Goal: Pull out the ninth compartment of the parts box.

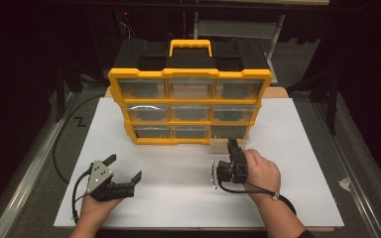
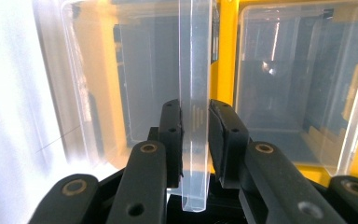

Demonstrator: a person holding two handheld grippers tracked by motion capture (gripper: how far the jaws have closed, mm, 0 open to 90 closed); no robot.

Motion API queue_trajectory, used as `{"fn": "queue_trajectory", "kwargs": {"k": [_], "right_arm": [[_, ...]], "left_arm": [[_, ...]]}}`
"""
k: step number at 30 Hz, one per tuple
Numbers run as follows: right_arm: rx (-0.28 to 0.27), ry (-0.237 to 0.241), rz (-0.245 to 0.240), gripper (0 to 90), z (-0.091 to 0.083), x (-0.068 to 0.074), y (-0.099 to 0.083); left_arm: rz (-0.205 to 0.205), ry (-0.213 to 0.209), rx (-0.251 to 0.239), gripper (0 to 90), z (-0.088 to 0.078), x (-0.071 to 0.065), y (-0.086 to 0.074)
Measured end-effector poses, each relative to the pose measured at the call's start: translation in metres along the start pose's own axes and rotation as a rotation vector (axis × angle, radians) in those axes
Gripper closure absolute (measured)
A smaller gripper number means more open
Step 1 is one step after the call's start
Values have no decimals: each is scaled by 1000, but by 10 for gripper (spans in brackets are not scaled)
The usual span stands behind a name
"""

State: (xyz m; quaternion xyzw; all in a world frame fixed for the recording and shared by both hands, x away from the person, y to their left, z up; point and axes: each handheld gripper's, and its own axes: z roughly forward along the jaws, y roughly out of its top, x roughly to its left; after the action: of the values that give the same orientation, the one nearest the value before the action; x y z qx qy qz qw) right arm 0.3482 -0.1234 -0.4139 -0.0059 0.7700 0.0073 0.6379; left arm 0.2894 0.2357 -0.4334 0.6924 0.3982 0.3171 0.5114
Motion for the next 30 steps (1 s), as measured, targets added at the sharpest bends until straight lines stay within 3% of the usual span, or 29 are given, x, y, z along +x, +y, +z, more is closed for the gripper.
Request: {"fn": "queue_trajectory", "kwargs": {"k": [30], "right_arm": [[-29, -30, 11, 780, -27, 10, -5]], "left_arm": [[3, -6, -4, 2, 0, -1, 0]]}}
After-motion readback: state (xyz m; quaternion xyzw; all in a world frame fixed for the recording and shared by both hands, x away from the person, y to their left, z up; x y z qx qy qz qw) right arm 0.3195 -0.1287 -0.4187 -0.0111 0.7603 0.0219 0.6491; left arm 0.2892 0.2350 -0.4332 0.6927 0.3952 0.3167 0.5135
